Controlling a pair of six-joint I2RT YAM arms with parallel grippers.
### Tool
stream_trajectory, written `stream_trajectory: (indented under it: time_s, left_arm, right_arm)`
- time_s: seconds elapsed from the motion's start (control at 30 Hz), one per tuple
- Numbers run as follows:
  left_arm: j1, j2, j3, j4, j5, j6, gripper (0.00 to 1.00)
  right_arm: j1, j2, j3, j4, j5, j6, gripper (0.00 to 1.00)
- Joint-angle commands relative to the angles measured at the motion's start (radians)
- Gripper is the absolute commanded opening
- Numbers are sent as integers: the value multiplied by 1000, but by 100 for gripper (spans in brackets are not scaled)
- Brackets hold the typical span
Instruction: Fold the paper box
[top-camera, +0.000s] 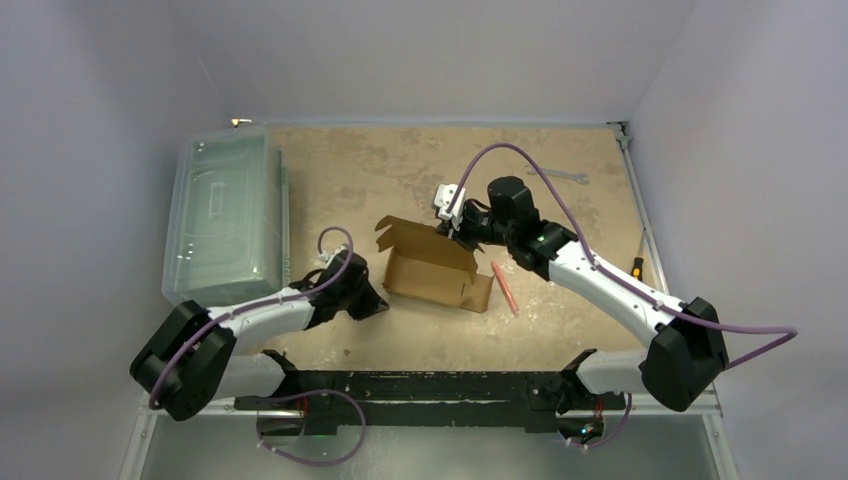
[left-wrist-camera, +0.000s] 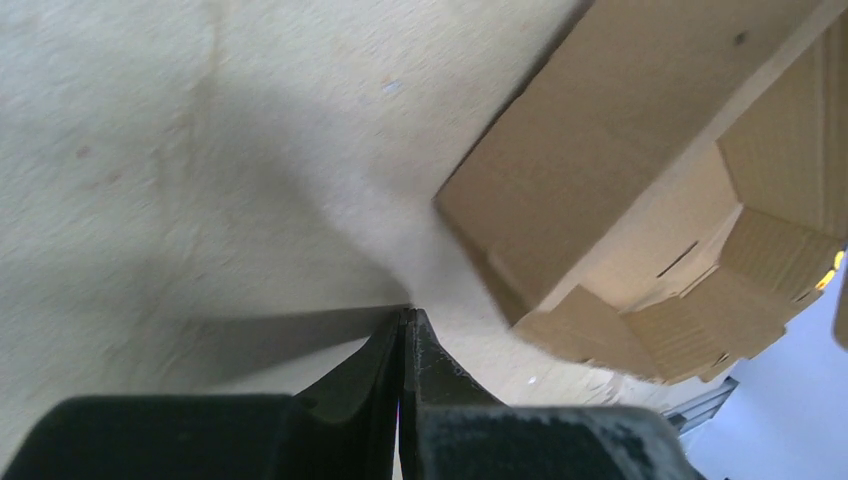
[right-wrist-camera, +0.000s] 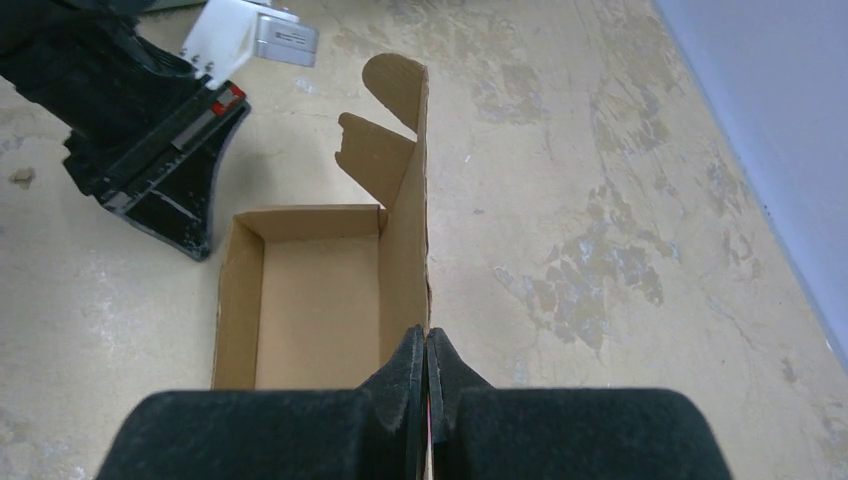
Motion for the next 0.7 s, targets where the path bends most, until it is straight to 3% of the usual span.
stream_trajectory:
  time_s: [0.0,0.17,0.67]
  left_arm:
    - [6,106,123,79,-2,-54,0]
    - [32,198,214,81,-55,-80,0]
    - [139,240,216,194,4,-62,0]
  right_arm:
    - [-3,2,2,22,-32,12,0]
    - [-3,1,0,15,-52,10,0]
    - [-3,21,2,-7,-122,-3,0]
